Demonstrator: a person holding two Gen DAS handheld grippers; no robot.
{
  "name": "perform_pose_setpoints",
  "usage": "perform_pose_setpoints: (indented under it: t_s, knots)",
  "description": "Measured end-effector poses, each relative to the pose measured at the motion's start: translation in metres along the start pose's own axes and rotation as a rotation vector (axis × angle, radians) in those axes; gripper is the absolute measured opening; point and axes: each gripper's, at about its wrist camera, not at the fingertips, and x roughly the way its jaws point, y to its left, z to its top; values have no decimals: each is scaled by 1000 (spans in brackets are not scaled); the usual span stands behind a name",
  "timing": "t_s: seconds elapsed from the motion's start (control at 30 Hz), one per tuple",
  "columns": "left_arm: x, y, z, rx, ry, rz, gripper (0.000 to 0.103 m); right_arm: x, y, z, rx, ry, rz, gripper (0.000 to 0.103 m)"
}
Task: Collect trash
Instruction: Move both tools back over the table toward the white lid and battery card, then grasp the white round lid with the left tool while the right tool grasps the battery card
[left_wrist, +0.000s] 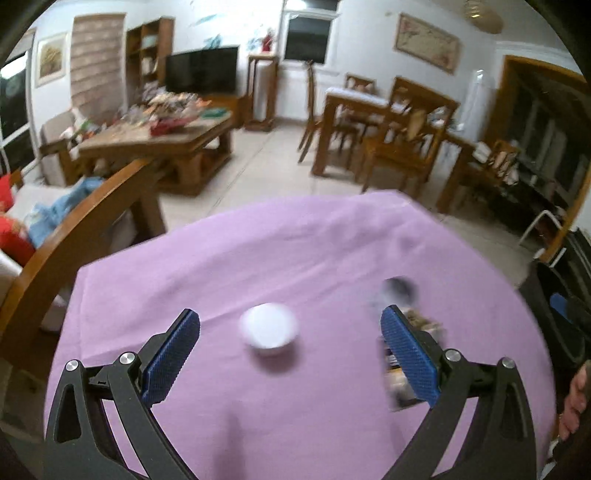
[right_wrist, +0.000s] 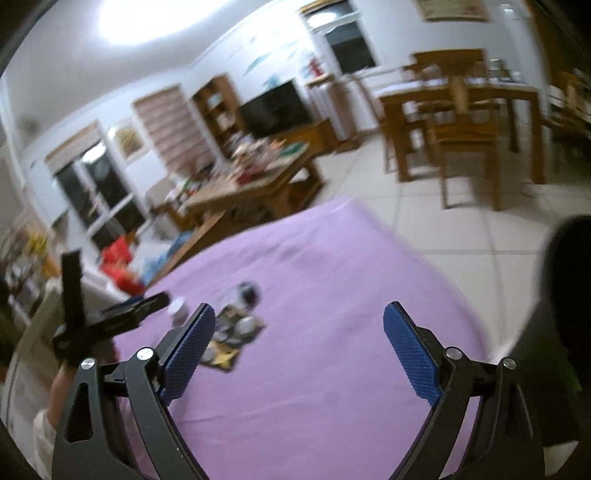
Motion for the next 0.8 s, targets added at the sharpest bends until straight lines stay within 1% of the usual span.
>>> perform_pose_setpoints:
  t_s: [0.07, 0.1, 0.13, 0.2, 0.23, 0.33, 0.37, 0.4, 0.43, 0.53, 0.67, 0.73, 0.8]
  knots:
    - [12, 9, -1, 10, 39, 7, 96, 29, 26, 3, -46, 58, 17, 84]
    - [15, 12, -4, 18, 47, 8, 91, 37, 32, 5, -62, 74, 22, 82]
    - [21, 12, -4, 34, 65, 12, 88, 46, 40, 6, -82, 92, 24, 80]
    - [26, 16, -6, 45, 92, 3, 73, 65, 51, 7, -119, 124, 21, 78]
    - [30, 18, -8, 48, 110, -6, 70, 73, 58, 8, -132, 136, 20, 77]
    - [29, 15, -12, 75, 99, 10, 59, 99, 72, 12, -170, 173, 7, 76]
    - [28, 15, -12, 77, 96, 10, 52, 109, 78, 14, -184, 187, 1, 76]
    - [27, 16, -12, 75, 94, 6, 41, 118, 83, 15, -200, 200, -2, 76]
    - [25, 19, -12, 67, 90, -2, 36, 126, 88, 16, -217, 213, -7, 76]
    - [23, 22, -15, 50, 86, -21, 35, 152, 95, 17, -266, 245, -23, 76]
    - [19, 22, -16, 53, 75, -35, 35, 184, 105, 17, -336, 283, -75, 75]
    - [17, 22, -15, 53, 66, -41, 35, 199, 110, 18, -349, 310, -89, 66]
    - [14, 24, -16, 45, 60, -51, 35, 205, 113, 17, -365, 313, -100, 62]
